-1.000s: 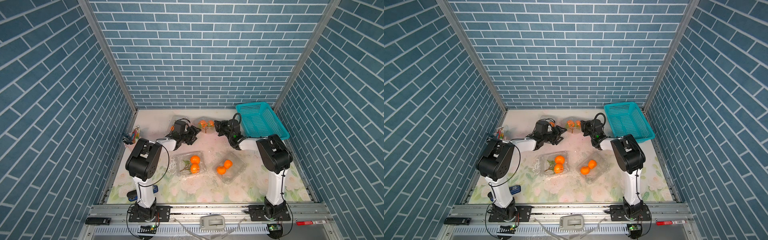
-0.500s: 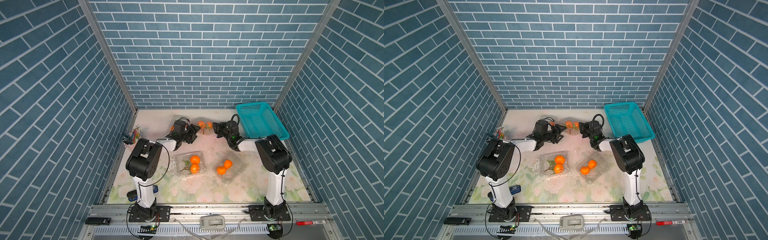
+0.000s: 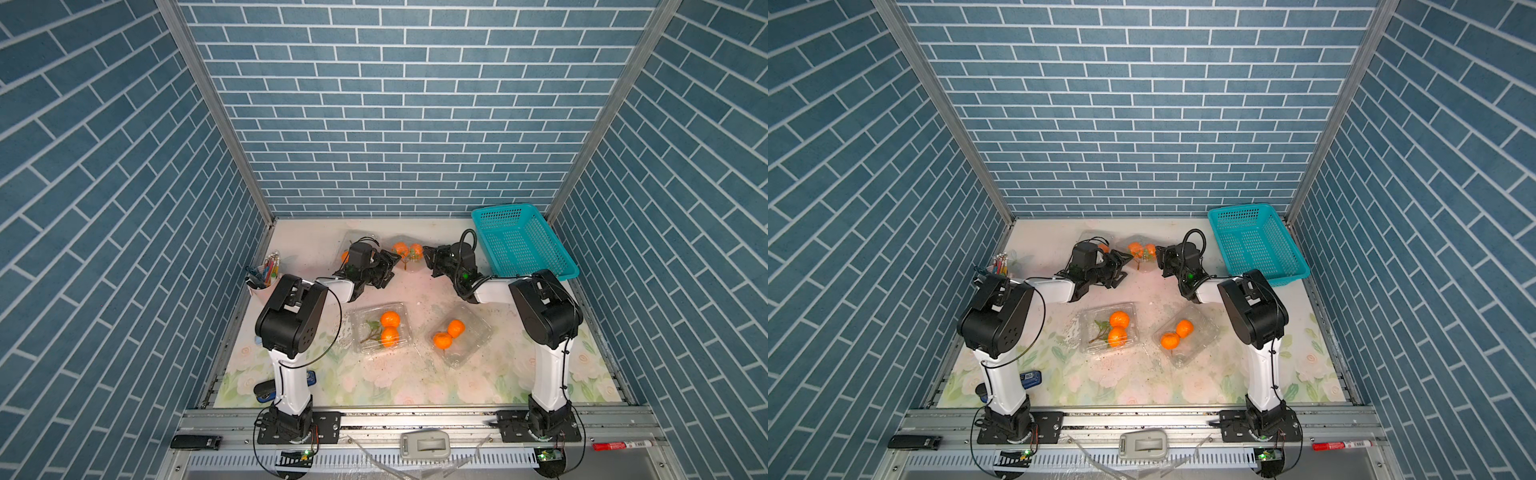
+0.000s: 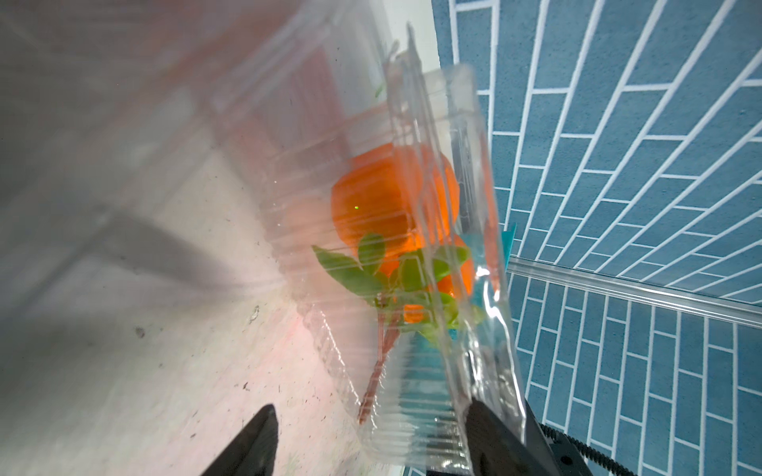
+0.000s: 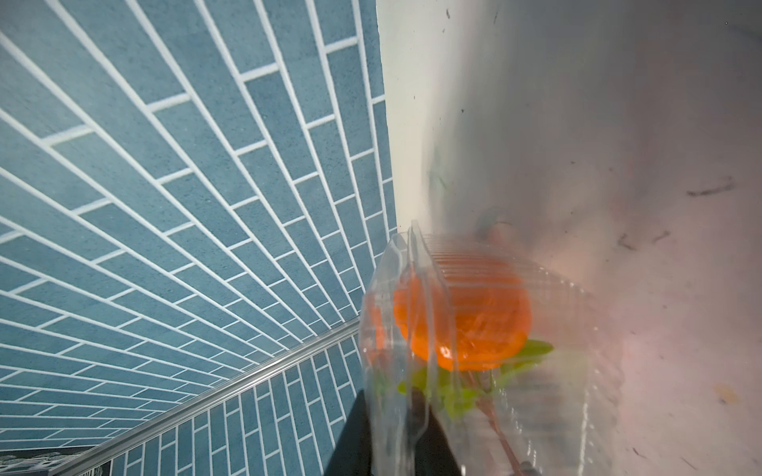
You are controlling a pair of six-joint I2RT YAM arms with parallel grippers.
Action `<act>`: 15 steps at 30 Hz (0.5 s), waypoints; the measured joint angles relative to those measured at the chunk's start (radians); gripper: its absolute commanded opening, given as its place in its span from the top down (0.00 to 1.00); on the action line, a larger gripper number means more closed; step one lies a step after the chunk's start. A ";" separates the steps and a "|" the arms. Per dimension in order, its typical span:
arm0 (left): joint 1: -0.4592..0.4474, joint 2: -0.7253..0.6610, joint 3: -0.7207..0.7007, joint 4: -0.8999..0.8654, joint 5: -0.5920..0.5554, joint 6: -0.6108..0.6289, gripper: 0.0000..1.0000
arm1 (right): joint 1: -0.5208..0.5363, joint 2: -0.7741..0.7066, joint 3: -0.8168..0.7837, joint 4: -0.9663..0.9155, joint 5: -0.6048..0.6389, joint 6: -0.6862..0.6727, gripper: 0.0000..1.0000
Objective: Take oranges out of containers
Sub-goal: Open the packing box at the center of the board.
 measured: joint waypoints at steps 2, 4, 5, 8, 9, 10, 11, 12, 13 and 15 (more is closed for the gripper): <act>0.000 0.000 -0.001 0.010 -0.001 -0.003 0.27 | 0.000 0.000 0.000 0.000 0.000 0.000 0.82; -0.001 0.000 -0.002 0.013 -0.002 -0.005 0.27 | 0.001 0.000 0.000 0.000 0.000 0.000 0.82; -0.001 0.000 -0.002 0.014 -0.003 -0.005 0.27 | 0.002 0.000 0.000 0.000 0.000 0.000 0.82; -0.002 0.002 -0.003 0.020 -0.008 -0.010 0.27 | 0.009 0.000 0.000 0.000 0.000 0.000 0.82; -0.003 0.004 -0.003 0.021 -0.009 -0.011 0.27 | 0.013 0.000 0.000 0.000 0.000 0.001 0.82; -0.003 0.008 -0.003 0.024 -0.010 -0.013 0.27 | 0.018 0.000 0.000 0.000 0.000 0.001 0.82; -0.003 0.011 -0.003 0.026 -0.012 -0.014 0.27 | 0.022 0.000 0.000 0.000 0.000 0.000 0.82; -0.003 0.015 -0.003 0.027 -0.015 -0.016 0.27 | 0.026 0.000 0.000 0.000 0.000 0.000 0.82; -0.003 0.017 -0.003 0.026 -0.018 -0.017 0.27 | 0.029 0.000 0.000 0.000 0.001 0.000 0.82; -0.003 0.018 -0.003 0.027 -0.024 -0.019 0.27 | 0.032 0.000 0.000 0.000 0.000 0.000 0.82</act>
